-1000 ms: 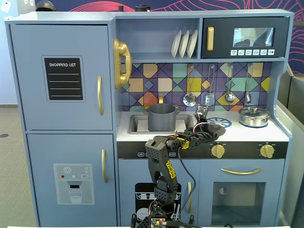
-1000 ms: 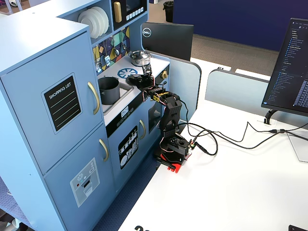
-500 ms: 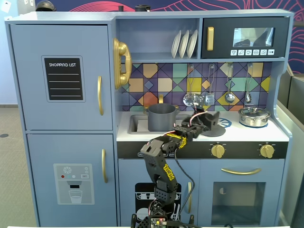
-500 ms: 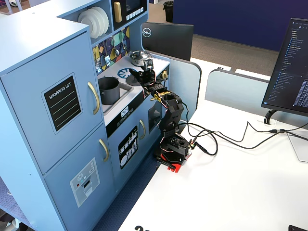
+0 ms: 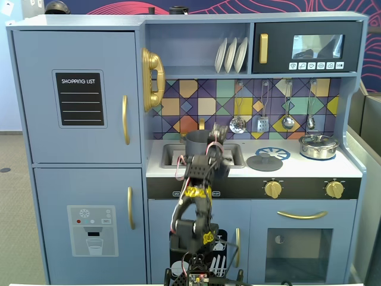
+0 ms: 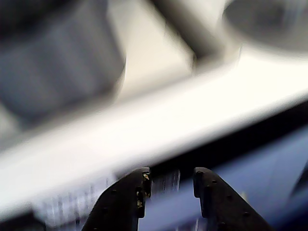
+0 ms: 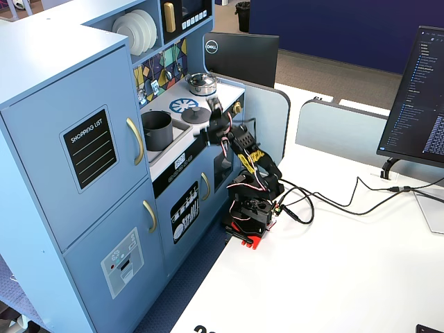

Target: Take off the lid from the gray recipient and place it on the counter

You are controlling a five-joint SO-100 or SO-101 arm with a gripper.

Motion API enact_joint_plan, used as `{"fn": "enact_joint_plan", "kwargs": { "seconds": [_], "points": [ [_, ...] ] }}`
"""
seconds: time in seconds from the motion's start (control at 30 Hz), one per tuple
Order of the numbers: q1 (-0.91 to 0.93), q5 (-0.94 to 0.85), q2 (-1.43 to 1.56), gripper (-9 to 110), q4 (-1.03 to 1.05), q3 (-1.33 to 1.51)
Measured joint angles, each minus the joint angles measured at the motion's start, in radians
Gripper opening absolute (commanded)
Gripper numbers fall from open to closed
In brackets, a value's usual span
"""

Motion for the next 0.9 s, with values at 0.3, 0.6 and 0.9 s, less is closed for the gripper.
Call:
{"fn": "enact_joint_plan", "kwargs": {
  "seconds": [0.3,0.6,0.9],
  "points": [
    [-0.192,-0.014,0.117,0,0.037,0.456],
    [-0.285,-0.092,0.262,0,0.091,0.670],
    [-0.302,-0.155,0.339,0,0.239,0.772]
  ]
}}
